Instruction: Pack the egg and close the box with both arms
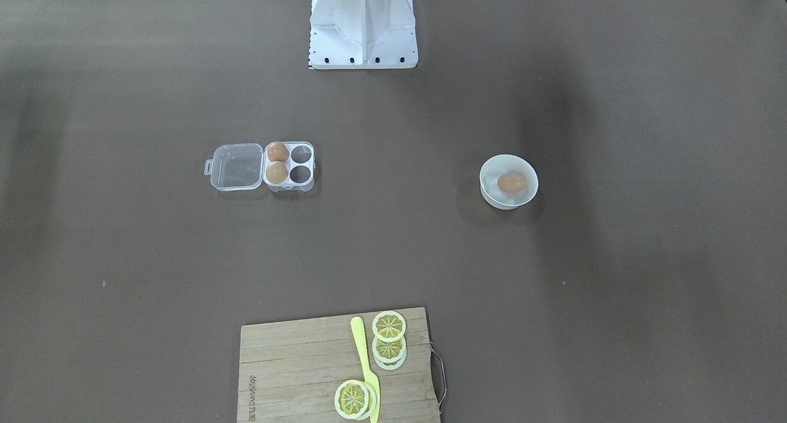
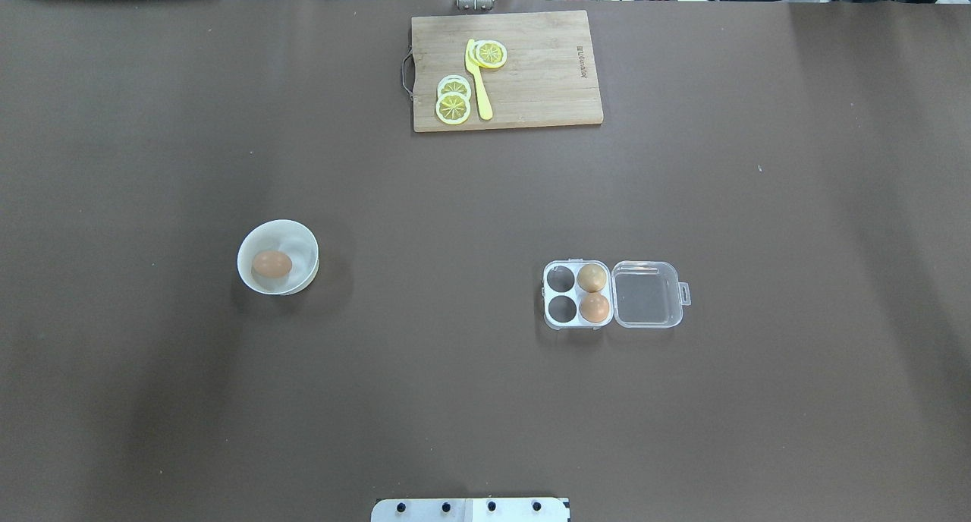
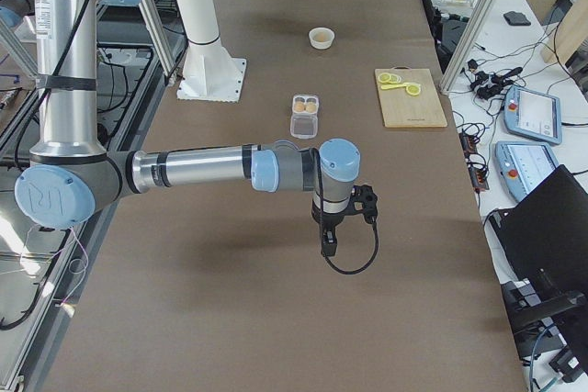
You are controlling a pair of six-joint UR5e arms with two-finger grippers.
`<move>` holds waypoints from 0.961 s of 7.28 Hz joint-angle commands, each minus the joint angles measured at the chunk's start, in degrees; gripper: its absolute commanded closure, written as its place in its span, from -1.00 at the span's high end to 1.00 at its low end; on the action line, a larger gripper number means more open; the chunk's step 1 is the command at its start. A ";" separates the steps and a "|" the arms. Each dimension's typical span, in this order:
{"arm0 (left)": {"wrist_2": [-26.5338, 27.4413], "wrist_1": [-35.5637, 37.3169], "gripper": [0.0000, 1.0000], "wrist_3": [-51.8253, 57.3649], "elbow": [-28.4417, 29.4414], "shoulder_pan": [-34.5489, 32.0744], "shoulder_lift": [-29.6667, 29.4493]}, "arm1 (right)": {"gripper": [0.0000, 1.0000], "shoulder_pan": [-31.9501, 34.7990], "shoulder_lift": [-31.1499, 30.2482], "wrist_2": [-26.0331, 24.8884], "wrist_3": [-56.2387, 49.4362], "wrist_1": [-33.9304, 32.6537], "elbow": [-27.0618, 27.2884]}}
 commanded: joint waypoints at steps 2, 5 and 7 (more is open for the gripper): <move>0.09 -0.09 0.97 0.13 0.39 0.00 0.00 | 1.00 0.00 -0.01 0.09 0.00 -0.09 0.39; 0.09 -0.09 0.97 0.13 0.57 0.00 -0.09 | 1.00 0.00 0.08 0.09 0.00 0.00 0.30; 0.09 -0.09 0.97 0.13 0.83 0.09 -0.09 | 1.00 0.00 0.08 0.79 0.00 -0.09 0.39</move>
